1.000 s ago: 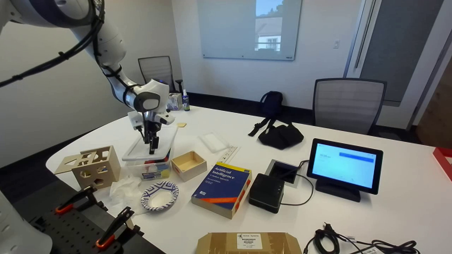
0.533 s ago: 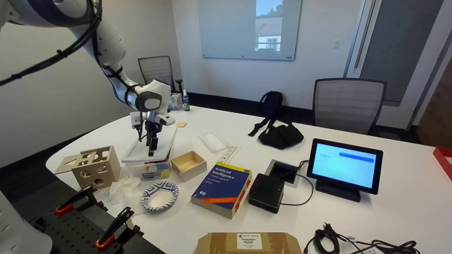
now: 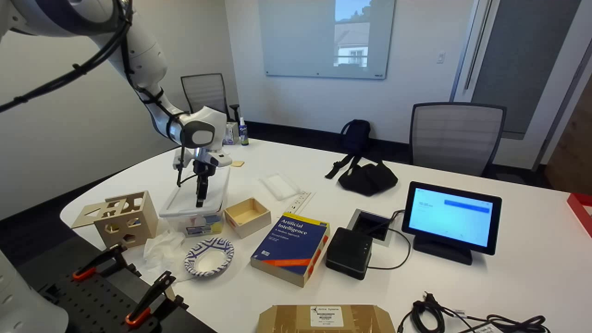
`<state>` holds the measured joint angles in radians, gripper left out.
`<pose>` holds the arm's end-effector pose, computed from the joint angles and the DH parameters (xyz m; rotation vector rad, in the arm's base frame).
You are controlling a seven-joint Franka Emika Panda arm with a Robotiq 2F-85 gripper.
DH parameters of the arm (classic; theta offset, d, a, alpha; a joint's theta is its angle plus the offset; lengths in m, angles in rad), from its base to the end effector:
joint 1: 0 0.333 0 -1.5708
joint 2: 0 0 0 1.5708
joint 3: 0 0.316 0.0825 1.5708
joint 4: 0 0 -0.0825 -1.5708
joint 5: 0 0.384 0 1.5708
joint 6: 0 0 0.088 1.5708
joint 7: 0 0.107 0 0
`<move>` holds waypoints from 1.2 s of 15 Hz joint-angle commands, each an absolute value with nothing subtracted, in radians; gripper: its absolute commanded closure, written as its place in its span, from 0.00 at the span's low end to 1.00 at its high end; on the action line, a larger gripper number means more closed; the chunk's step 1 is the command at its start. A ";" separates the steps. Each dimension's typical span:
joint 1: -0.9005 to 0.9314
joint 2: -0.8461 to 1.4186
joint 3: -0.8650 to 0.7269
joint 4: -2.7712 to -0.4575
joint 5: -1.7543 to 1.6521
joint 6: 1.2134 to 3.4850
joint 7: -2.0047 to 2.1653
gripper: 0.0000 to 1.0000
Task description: Move the small wooden box forward, pick up the white container, put it in the lunchbox and put the white lid on the lunchbox
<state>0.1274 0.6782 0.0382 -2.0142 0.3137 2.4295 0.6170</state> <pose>0.5530 0.0945 0.0914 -2.8266 1.0674 0.4837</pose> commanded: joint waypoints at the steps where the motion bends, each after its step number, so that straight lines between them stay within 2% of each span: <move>1: 0.149 0.673 0.015 -2.017 0.322 2.403 0.674 0.00; 18: 0.200 0.699 -0.059 -2.005 0.242 2.421 0.888 0.00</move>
<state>0.1687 0.6813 -0.0208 -2.0186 0.2821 2.4237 0.8235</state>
